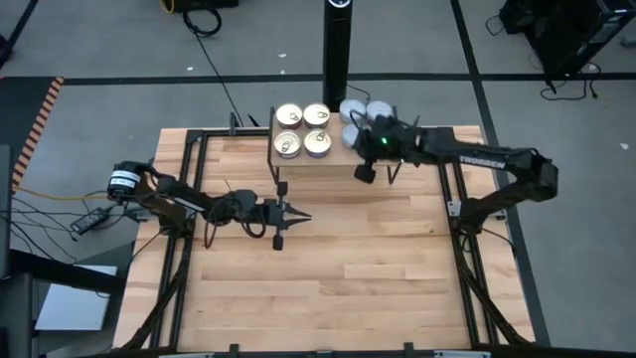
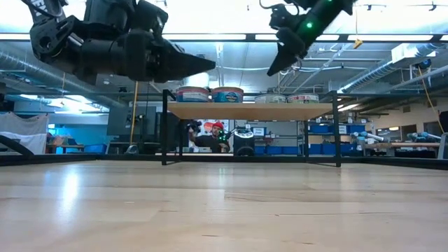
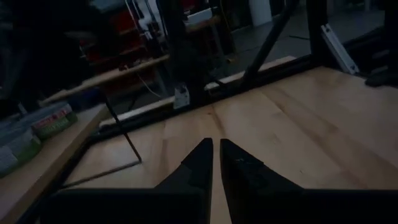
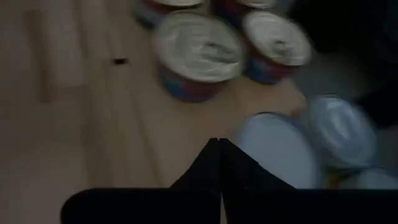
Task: Stack canned seafood by type on shelf
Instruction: Return to Home Position
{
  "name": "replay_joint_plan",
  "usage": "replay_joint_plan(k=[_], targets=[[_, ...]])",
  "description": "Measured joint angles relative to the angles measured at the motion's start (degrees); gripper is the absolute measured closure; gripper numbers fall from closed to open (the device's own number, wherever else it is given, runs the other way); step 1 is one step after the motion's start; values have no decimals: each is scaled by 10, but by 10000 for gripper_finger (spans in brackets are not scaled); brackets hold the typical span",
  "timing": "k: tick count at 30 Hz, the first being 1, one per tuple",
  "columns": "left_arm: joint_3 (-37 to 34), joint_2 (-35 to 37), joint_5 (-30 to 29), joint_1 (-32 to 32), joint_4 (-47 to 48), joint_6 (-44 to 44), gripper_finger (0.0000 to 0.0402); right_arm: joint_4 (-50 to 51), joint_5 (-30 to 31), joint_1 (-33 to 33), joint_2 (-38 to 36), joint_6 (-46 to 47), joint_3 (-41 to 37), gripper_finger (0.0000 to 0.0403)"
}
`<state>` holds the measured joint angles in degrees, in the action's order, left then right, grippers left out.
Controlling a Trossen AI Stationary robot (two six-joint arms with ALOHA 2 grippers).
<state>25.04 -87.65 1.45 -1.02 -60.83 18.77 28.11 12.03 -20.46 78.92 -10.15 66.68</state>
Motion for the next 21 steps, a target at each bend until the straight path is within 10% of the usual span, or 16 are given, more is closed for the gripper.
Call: replay_joint_plan(k=[11, 21], targets=[[37, 95, 61, 22, 193, -32, 368, -308, -16, 77, -114, 22, -253, 400], [43, 118, 177, 75, 184, -58, 368, -420, 16, 135, -235, 20, -387, 400]])
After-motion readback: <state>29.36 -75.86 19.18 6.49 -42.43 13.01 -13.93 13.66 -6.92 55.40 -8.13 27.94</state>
